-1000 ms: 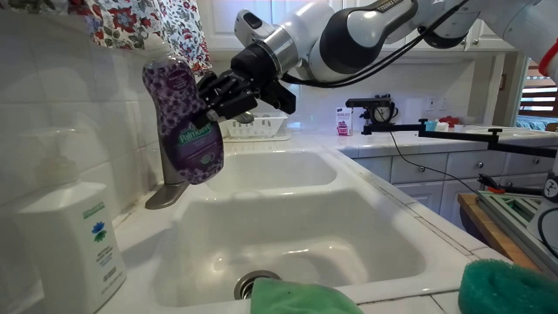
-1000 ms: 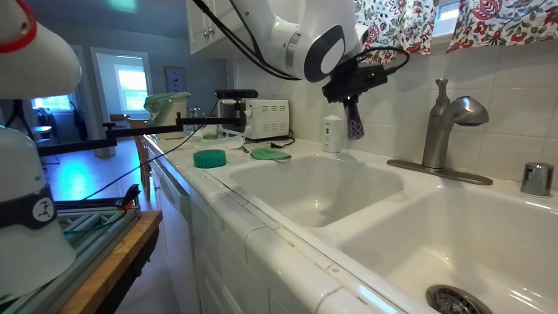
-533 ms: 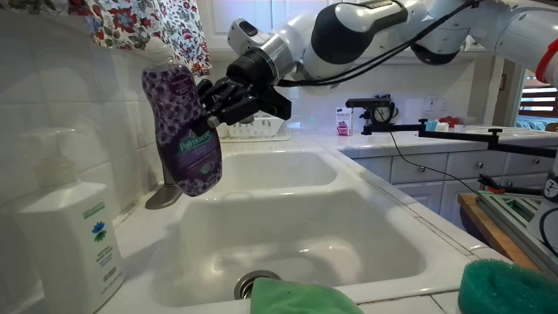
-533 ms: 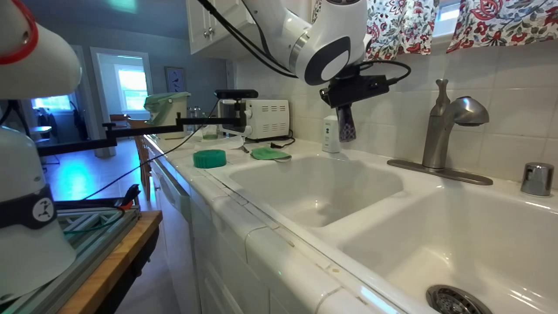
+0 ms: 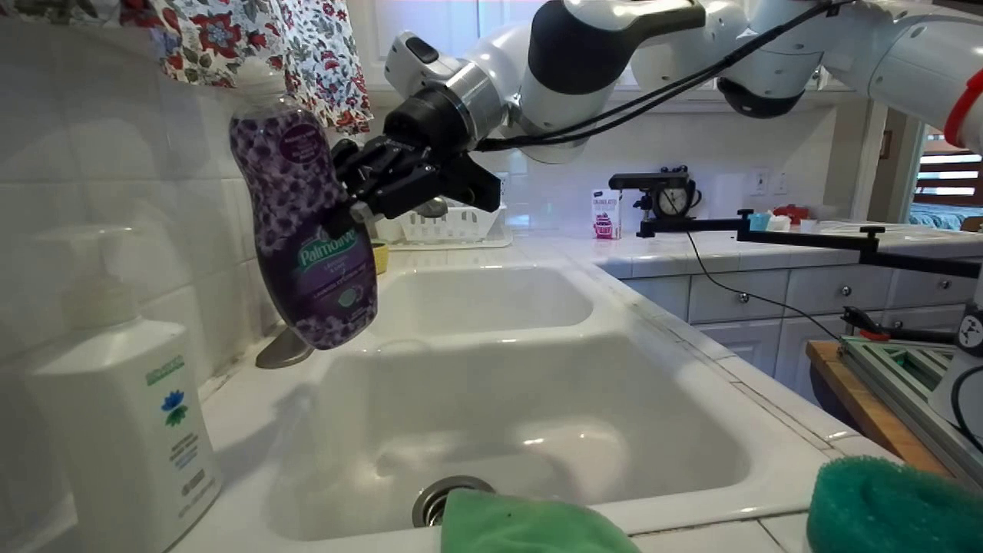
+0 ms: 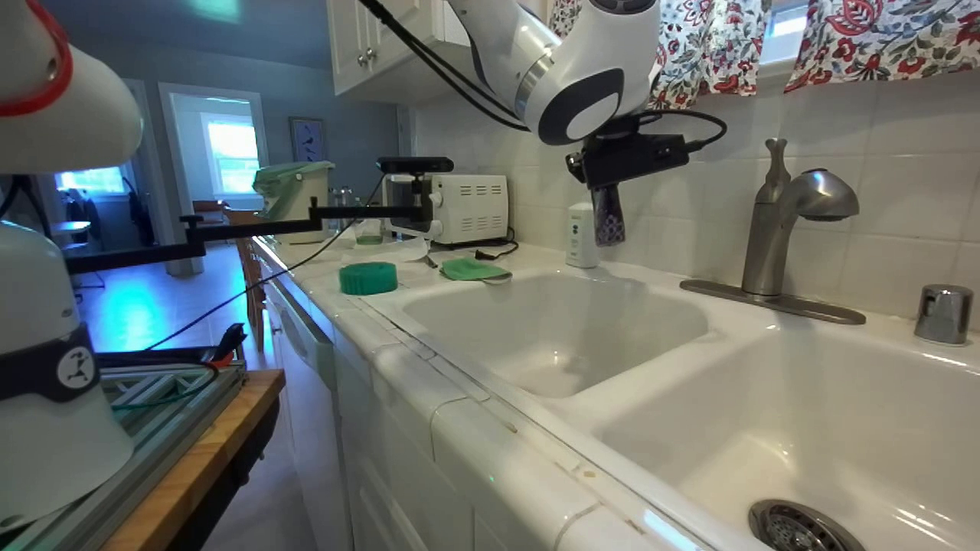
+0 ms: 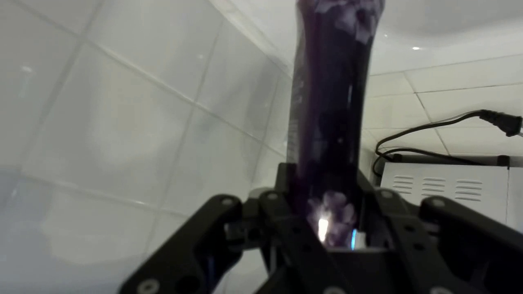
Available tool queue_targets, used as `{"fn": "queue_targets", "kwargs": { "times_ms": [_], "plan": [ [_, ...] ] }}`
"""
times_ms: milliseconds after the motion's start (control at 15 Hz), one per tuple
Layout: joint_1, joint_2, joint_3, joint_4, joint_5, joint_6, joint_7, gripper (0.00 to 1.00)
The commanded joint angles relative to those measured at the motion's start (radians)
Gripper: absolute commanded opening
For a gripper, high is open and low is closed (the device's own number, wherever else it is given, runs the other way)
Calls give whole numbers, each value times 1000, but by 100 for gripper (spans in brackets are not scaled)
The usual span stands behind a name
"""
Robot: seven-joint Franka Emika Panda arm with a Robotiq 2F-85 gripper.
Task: Pick up the purple bottle and pour some of its contents in the sink
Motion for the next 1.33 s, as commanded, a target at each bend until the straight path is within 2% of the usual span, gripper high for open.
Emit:
{"fn": "queue_targets", "kwargs": {
  "times_ms": [0, 533, 600, 1000, 1067, 1267],
  "plan": [
    [36, 54, 13, 89, 64, -46, -96, 10],
    [105, 120, 13, 228, 189, -150, -210, 10],
    [87, 59, -14, 171, 192, -116, -177, 35],
    [102, 74, -15, 196, 206, -128, -188, 35],
    [102, 74, -15, 196, 206, -128, -188, 10],
    [147, 93, -35, 223, 209, -106, -201, 10]
  ]
}}
